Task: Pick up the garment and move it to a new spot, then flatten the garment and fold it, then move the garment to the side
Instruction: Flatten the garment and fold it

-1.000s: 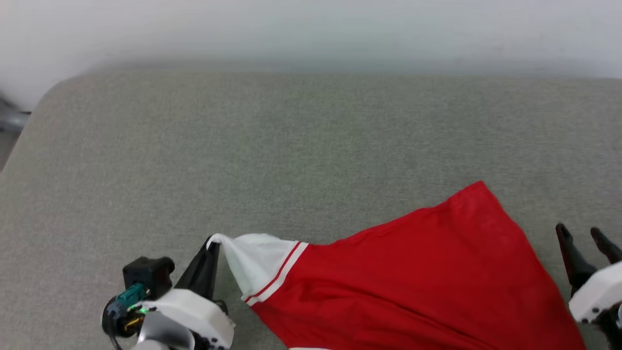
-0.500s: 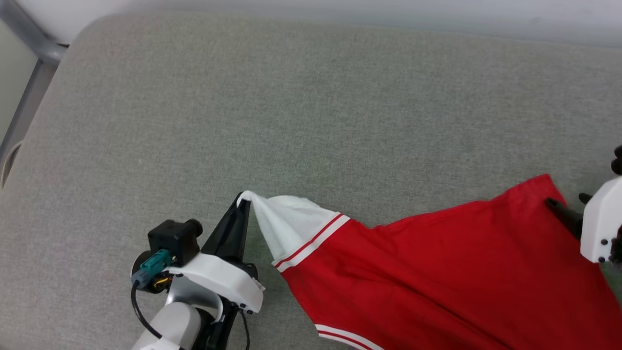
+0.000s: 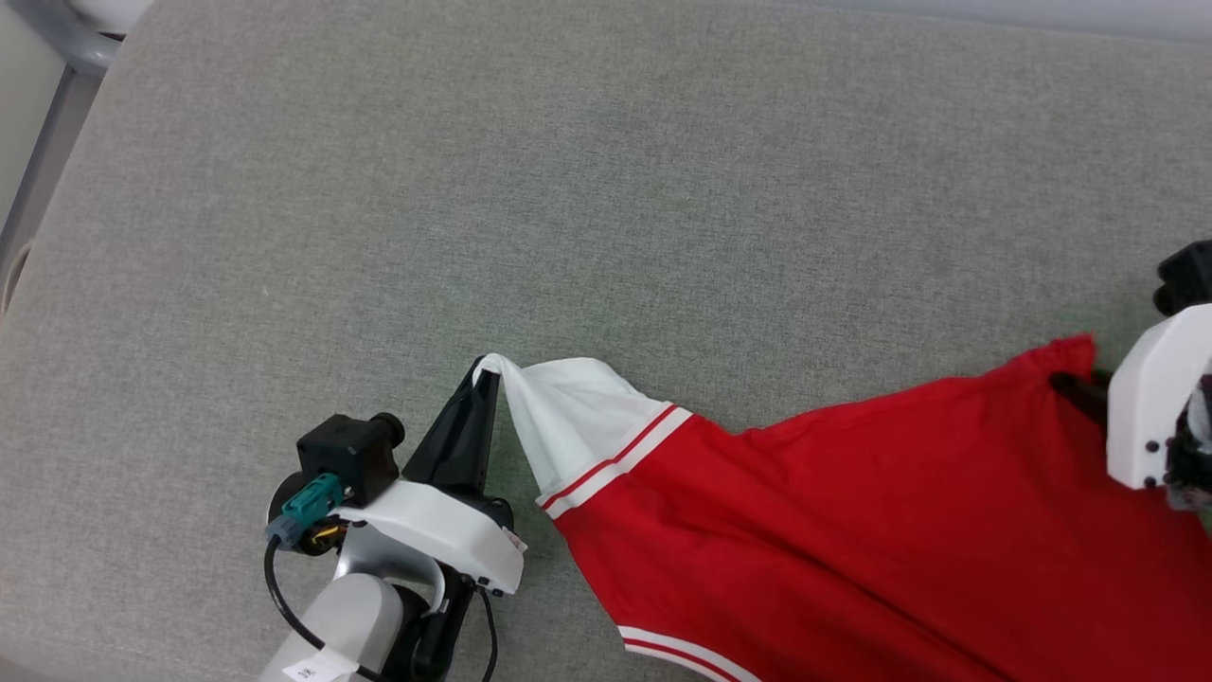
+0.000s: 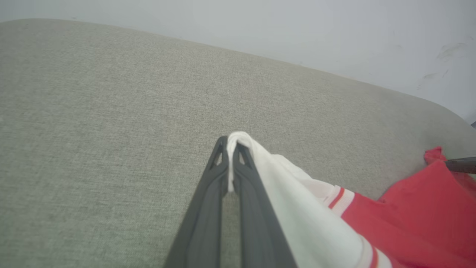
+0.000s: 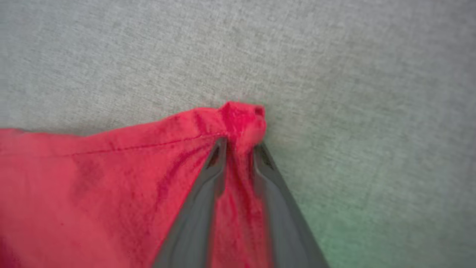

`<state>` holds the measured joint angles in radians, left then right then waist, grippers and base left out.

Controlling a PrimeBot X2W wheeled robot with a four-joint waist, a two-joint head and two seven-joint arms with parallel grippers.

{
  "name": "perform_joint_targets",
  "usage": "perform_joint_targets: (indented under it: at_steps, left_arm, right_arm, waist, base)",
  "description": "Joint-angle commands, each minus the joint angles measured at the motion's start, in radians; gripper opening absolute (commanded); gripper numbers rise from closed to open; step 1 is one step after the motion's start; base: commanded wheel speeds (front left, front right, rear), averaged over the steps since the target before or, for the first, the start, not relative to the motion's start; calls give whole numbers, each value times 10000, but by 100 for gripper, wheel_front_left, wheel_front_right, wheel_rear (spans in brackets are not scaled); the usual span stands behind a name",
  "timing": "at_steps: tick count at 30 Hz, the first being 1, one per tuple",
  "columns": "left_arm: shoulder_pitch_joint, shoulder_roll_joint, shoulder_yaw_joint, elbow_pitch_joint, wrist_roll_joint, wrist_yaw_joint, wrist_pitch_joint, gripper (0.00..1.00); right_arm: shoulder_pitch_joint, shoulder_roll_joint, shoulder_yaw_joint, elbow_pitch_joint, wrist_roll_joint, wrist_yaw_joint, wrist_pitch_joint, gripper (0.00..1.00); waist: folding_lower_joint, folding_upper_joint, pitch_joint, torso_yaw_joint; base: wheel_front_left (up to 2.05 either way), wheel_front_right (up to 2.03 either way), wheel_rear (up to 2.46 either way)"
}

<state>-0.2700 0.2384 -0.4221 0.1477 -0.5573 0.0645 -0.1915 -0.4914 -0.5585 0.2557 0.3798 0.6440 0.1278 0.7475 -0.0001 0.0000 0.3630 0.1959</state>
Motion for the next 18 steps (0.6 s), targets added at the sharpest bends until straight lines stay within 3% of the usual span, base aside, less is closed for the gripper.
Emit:
perform_joint_targets:
  at_steps: [1, 10, 18]
  left_arm:
    - [80, -4, 15, 28, -43, 24, -57, 0]
    - [270, 392, 235, 168, -177, 57, 62, 0]
    - [-398, 1393, 713, 252, -187, -82, 550, 0]
  right_arm:
    - [732, 425, 732, 534, 241, 43, 409, 0]
    - [29, 80, 691, 394, 508, 25, -490, 0]
    - [-448, 316, 176, 494, 129, 24, -1554, 0]
  waist:
    - [1, 0, -70, -59]
    - [1, 0, -943, -398]
    - [1, 0, -2055, -1128]
  base:
    - [0, 0, 0]
    - [0, 0, 0]
    - [0, 0, 0]
